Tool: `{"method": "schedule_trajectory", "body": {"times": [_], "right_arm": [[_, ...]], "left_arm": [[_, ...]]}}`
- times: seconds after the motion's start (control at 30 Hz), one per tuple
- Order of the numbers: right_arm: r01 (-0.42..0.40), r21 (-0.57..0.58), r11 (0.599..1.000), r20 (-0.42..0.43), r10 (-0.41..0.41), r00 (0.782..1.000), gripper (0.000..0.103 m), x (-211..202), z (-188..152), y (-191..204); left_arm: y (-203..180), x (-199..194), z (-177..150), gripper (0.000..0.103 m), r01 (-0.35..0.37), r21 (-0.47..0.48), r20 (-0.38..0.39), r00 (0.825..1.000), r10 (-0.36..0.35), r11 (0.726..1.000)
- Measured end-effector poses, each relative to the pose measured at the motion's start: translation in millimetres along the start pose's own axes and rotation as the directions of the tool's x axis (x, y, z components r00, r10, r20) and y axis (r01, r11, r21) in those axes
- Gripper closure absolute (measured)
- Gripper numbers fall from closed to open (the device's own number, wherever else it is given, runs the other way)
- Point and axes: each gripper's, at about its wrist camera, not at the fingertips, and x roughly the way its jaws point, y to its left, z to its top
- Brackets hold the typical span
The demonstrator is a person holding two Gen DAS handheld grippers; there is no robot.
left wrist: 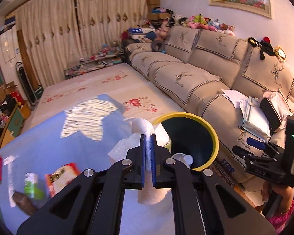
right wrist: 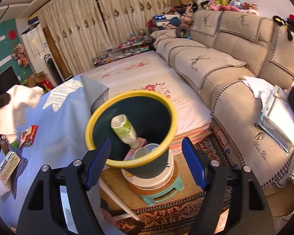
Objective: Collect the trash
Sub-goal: 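Carry the tissue over the yellow bin and open the left gripper, then move both tools back over the table toward the red snack bag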
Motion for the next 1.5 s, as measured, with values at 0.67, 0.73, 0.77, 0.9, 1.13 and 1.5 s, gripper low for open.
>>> {"method": "schedule_trajectory", "body": {"times": [0.67, 0.73, 0.77, 0.9, 1.13, 1.5], "right_arm": [[0.069, 0.113, 0.991, -0.043, -0.064, 0.997, 0.031, 6.0, -16.3, -62.7], [0.065, 0.11, 0.992, -0.044, -0.061, 0.997, 0.031, 6.1, -16.8, -60.4], [0.064, 0.108, 0.992, -0.045, -0.059, 0.997, 0.031, 6.9, -16.5, -59.8], [0.055, 0.101, 0.993, -0.045, -0.051, 0.998, 0.03, 8.0, -16.0, -53.9], [0.036, 0.064, 0.997, -0.066, -0.031, 0.997, 0.029, 14.4, -15.5, -35.2], [-0.065, -0.094, 0.993, -0.086, 0.057, 0.995, 0.028, 25.1, -3.0, 50.2]], "left_arm": [[-95.6, 161.8, 16.6, 0.069, 0.101, 0.032, -0.173, 0.98, -0.094, 0.994], [-95.4, 159.6, 16.0, 0.048, 0.09, 0.029, -0.165, 0.983, -0.084, 0.995], [-95.0, 156.3, 15.9, 0.037, 0.085, 0.028, -0.155, 0.985, -0.08, 0.996], [-87.2, 130.8, 15.5, 0.011, 0.067, 0.019, -0.115, 0.991, -0.064, 0.998], [-48.9, 60.8, 3.6, 0.005, 0.031, -0.054, -0.049, 0.998, -0.034, 0.998], [77.4, -79.7, -54.9, 0.005, -0.211, -0.243, 0.064, 0.97, 0.233, 0.947]]}}
